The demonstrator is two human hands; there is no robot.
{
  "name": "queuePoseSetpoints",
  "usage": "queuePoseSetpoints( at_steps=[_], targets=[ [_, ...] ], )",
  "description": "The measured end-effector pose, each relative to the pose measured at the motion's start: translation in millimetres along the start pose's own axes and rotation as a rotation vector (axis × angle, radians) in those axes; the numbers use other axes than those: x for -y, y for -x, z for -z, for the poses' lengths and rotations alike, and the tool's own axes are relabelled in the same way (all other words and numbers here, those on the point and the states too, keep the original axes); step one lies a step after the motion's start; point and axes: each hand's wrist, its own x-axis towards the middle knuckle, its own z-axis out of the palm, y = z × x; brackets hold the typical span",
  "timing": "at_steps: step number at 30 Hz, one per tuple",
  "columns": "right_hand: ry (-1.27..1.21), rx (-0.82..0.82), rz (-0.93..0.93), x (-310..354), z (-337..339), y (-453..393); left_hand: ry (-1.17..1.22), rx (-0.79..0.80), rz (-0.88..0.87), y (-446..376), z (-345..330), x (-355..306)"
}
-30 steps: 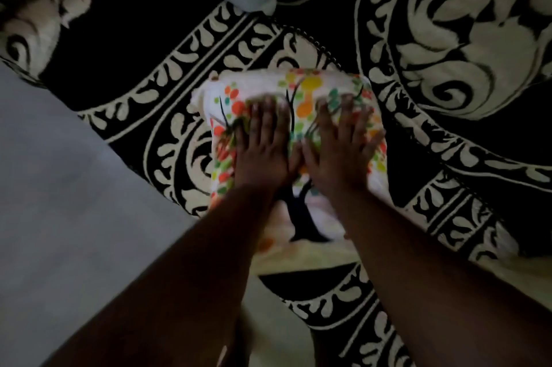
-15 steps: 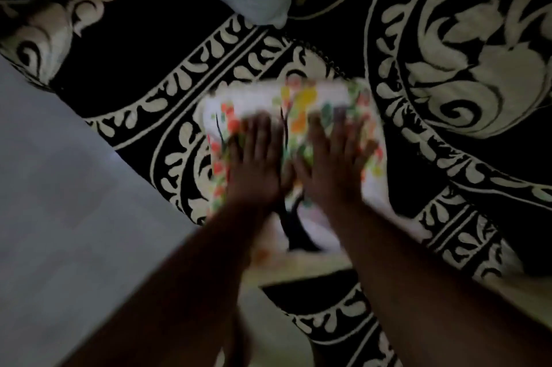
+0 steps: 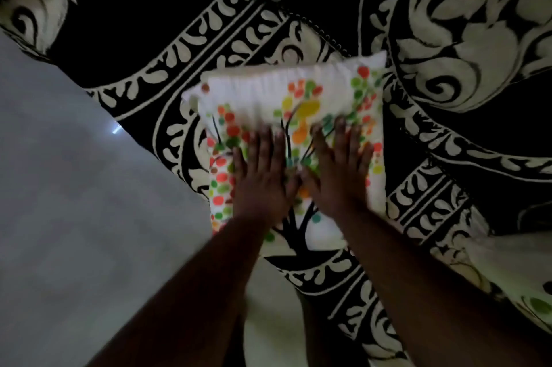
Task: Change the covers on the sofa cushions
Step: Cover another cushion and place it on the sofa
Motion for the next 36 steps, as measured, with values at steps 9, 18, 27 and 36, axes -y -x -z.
queuePoseSetpoints(
  at_steps=[9,18,27,36],
  targets=[
    [-0.545,0.087,-0.646,-51.0,48.6,84.1,0.835,-0.05,0.726,83.6,64.4,37.0],
    [-0.274,0.281,-0.622,-59.8,42.2,116.2,0.508,0.209,0.605,88.2,62.1,46.8],
    [-0.664,0.463,-0.509,-92.5,45.7,106.2,0.632,0.439,0.373,80.6,83.0,77.9],
    [-1.206,0.11,-0.785,-54.2,102.7,11.2,1.174,0.215,0.637,0.9,125.5,15.6]
  ],
)
